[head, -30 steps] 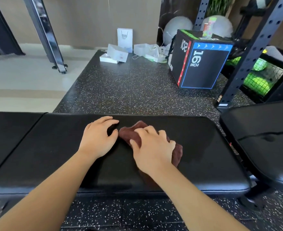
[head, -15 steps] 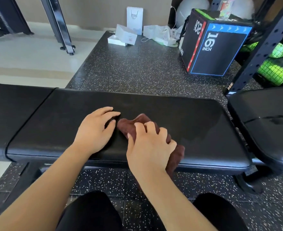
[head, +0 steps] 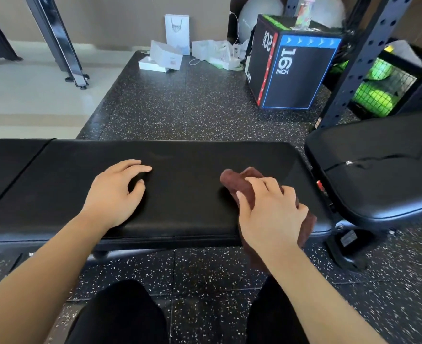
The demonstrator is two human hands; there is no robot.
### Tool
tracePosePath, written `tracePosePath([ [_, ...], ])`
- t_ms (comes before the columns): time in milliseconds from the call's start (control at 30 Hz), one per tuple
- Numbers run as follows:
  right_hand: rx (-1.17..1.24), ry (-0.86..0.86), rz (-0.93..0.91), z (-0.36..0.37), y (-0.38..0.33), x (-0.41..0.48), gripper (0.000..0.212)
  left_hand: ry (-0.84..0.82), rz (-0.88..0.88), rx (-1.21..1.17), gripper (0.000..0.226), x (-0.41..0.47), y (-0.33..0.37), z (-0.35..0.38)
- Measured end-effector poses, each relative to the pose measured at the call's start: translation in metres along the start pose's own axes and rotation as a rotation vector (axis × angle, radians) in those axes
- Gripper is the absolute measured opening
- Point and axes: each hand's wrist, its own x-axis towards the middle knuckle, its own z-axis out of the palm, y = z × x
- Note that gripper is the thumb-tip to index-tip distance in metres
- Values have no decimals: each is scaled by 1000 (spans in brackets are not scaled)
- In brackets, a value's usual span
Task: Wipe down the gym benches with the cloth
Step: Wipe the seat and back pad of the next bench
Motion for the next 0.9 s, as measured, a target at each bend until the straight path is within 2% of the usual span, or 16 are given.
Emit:
tracePosePath([
  [133, 13, -130, 31, -5, 5, 24, 32, -36, -10, 29, 34, -1, 6, 0],
  [267, -15, -10, -63, -5, 16, -5, 32, -39, 12, -29, 32, -4, 25, 6],
  [400, 18, 82, -43, -5, 30, -13, 31, -137, 64, 37, 34, -10, 62, 34],
  [567, 22, -55, 106, -2, 35, 49, 34, -89, 82, -56, 29, -5, 61, 35],
  [700, 35, -165, 116, -5, 34, 77, 38, -99, 92, -30, 31, -6, 64, 33],
  [767, 46, -167, 75, -9, 36, 69, 37, -110, 95, -7, 33, -5, 66, 33],
  [900, 43, -64, 36, -17, 52, 25, 34, -135, 109, 23, 36, 0, 73, 39],
])
